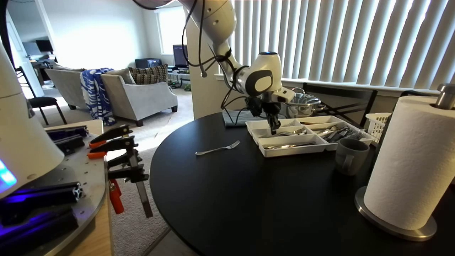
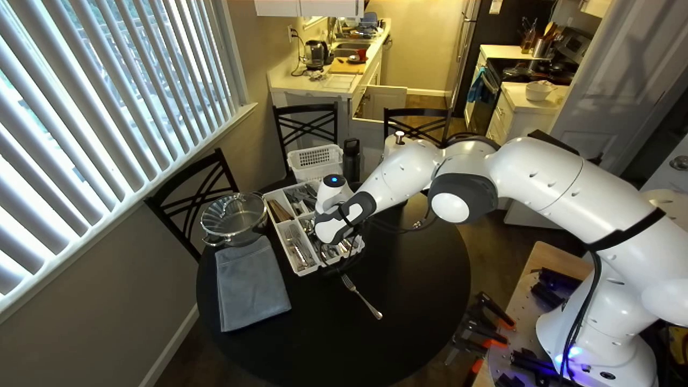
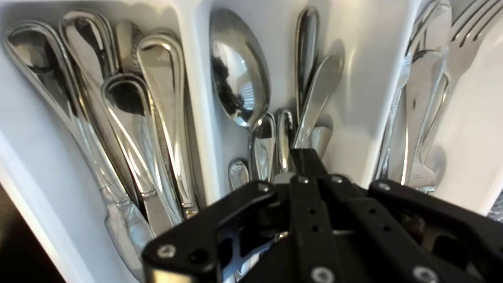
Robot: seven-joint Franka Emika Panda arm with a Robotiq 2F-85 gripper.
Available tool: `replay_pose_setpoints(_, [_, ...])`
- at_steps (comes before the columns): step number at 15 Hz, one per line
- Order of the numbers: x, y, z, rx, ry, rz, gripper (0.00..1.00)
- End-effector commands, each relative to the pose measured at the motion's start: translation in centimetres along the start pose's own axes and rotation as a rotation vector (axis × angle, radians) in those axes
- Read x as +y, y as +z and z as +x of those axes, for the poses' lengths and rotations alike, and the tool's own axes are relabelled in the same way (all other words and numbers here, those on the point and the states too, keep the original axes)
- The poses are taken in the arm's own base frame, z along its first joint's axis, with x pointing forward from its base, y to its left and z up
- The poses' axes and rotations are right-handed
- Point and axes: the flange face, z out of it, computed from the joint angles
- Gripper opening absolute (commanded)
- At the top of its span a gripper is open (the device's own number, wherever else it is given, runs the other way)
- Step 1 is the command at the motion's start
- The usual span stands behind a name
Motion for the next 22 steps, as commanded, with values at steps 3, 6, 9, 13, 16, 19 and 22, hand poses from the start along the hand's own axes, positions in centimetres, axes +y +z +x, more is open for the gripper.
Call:
replay_pose_setpoints(3, [1.0, 0.3, 1.2, 0.007, 0.091, 0.016, 0.32])
replay_pose_setpoints(6, [1.2, 0.9, 1.5, -0.004, 0.113, 0.011, 0.52])
replay_pose_setpoints(9, [-0.5, 3.0, 0.9, -0.081, 0.076, 0.000, 0.19])
replay_pose_setpoints(13, [-2.2, 4.2, 0.3, -0.156, 0.049, -0.012, 0.01])
replay_pose_setpoints(16, [-1.9, 3.1, 1.4, -0.140, 0.061, -0.035, 0.05])
replay_pose_setpoints(19, [-1.1, 1.2, 2.5, -0.097, 0.085, -0.069, 0.05])
replay_pose_setpoints(22, [-0.8, -1.2, 3.3, -0.037, 0.081, -0.115, 0.05])
